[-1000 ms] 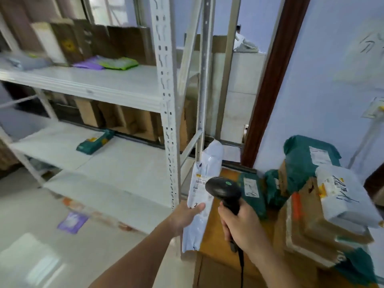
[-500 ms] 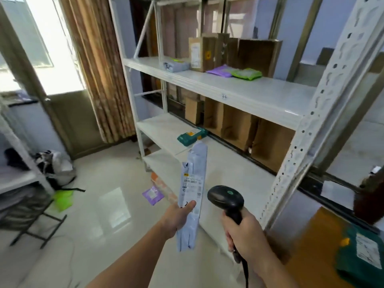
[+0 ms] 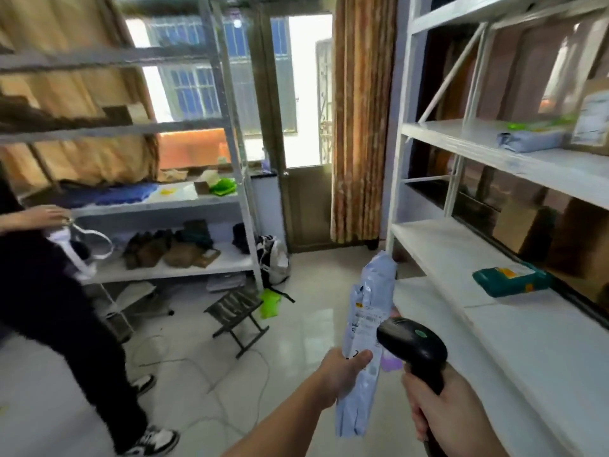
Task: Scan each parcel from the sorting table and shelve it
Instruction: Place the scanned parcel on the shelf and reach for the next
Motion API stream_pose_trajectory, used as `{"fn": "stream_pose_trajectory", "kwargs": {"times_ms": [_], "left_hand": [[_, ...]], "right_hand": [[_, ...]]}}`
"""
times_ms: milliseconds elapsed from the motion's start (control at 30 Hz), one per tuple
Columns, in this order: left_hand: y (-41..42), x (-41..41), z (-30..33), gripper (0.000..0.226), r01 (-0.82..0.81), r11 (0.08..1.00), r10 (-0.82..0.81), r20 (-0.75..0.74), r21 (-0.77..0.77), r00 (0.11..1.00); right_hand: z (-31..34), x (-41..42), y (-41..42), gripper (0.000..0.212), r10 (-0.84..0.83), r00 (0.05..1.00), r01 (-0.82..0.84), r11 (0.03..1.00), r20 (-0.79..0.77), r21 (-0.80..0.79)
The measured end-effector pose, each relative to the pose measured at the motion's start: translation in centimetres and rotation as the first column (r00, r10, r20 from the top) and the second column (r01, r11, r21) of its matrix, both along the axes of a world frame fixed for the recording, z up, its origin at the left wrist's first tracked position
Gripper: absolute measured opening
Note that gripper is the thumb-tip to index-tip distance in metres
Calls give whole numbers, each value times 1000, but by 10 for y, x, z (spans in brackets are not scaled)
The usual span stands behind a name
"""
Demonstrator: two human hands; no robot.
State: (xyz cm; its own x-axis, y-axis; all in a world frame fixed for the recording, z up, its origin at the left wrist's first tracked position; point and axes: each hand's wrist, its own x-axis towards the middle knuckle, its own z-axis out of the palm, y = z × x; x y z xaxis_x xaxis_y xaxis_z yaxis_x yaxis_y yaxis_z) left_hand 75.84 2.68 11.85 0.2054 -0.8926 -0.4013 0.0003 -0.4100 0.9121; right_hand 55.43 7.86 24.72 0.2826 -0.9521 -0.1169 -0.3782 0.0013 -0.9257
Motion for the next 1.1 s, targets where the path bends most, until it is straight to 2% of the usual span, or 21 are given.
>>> {"fn": "stream_pose_trajectory", "kwargs": {"times_ms": [67,200,400,500,767,900,1000,1100], "left_hand": [[-9,19,1,19,-47,999,46,-23,-24,999],[-40,41,-2,18,-137,989,133,-67,-51,989],[-109,43,-2,26,-187,981,181,-111,-46,977],[-150,41,-2,31,-168,985,163,-115,-35,980],[-276,46,-20,34,-10,1000,9,-124,-12,992],[-350,41,-38,31,116,993,-115,-145,-4,983],[-398,23,-45,22,238,971,-234,-124,15,964],[-439,-7,-53,28,320,947,-316,-87,28,945]], "right_hand": [[3,16,-15,15,75,997,-75,997,-35,-21],[4,32,-56,4,156,987,-155,988,-41,8],[1,38,-132,12,175,983,-174,985,-52,17],[3,40,-168,8,156,986,-156,988,-60,18],[-8,57,-269,15,18,997,-13,998,-79,63],[-18,61,-316,23,-146,987,148,988,-75,33],[-21,51,-341,19,-267,962,267,964,-59,-7],[-24,33,-359,10,-392,920,391,917,-2,82]]}}
